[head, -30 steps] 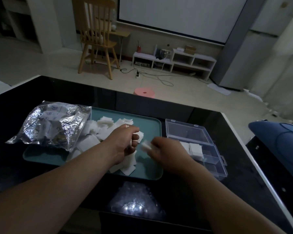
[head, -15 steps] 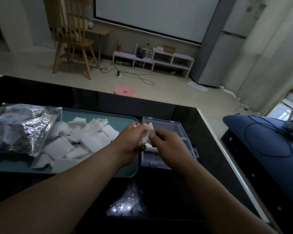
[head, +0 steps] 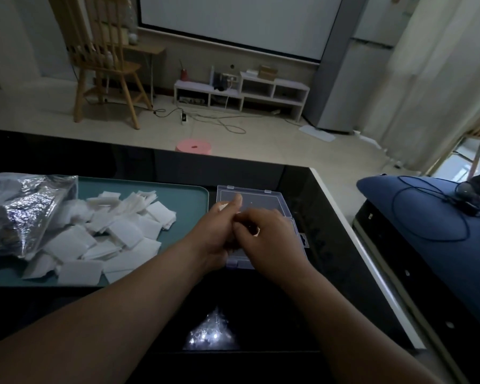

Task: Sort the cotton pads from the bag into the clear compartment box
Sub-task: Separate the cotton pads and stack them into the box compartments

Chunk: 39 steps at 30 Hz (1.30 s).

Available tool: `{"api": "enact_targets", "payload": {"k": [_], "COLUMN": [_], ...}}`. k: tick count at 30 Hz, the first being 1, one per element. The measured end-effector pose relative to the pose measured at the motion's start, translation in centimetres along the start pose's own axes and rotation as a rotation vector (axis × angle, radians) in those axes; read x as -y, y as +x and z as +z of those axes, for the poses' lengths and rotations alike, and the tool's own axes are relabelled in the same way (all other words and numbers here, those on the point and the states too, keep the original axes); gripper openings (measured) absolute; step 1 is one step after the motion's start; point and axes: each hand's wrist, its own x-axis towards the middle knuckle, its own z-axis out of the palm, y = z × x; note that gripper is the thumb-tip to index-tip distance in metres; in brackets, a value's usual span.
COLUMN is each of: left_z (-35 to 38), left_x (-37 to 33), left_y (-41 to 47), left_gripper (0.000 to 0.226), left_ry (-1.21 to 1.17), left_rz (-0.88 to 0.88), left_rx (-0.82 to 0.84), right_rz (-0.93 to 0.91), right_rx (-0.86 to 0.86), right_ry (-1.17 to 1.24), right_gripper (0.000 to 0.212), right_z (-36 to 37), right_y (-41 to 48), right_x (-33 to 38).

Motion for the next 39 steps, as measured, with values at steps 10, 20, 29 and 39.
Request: {"api": "enact_targets", "payload": {"k": [10, 20, 29, 39], "left_z": [-1.0, -0.6, -0.1, -0.2], "left_x": [-0.6, 0.4, -0.1, -0.1], "left_y": [-0.8, -0.1, 1.0, 1.0], "left_gripper": [0.048, 0.062, 0.047, 0.031], "left_ry": [-0.12, -0.179, -0.157, -0.134], "left_rz": [-0.263, -0.276, -0.187, -0.057], "left_rx": [0.393, 0.333, 0.13, 0.092], "right_rz": [0.088, 0.024, 0.079, 0.102], "right_rx": [0.23, 0.32, 0.152, 0.1], "right_ry": [0.358, 0.209, 0.123, 0.213], "right_gripper": [0.043, 0.044, 0.031, 0.033], "right_z": [-1.9, -2.0, -1.4, -1.5], "right_y": [0.1, 0.4, 0.5, 0.4], "right_x": [-2.2, -2.2, -2.8, -2.0]}}
